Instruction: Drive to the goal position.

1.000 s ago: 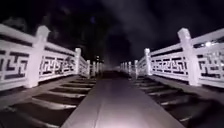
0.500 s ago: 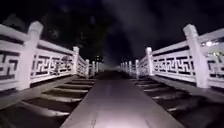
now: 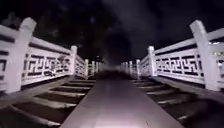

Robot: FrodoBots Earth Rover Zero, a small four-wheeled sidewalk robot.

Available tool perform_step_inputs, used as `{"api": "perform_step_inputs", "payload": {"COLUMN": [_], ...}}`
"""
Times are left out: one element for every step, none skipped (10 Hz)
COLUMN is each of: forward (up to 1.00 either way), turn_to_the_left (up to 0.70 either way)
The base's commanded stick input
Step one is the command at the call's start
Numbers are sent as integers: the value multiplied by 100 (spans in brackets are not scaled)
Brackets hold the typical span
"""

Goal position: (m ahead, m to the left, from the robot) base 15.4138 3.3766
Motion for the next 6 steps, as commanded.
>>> {"api": "perform_step_inputs", "payload": {"forward": [45,45,45,45,45,45], "turn_to_the_left": [0,0,0,0,0,0]}}
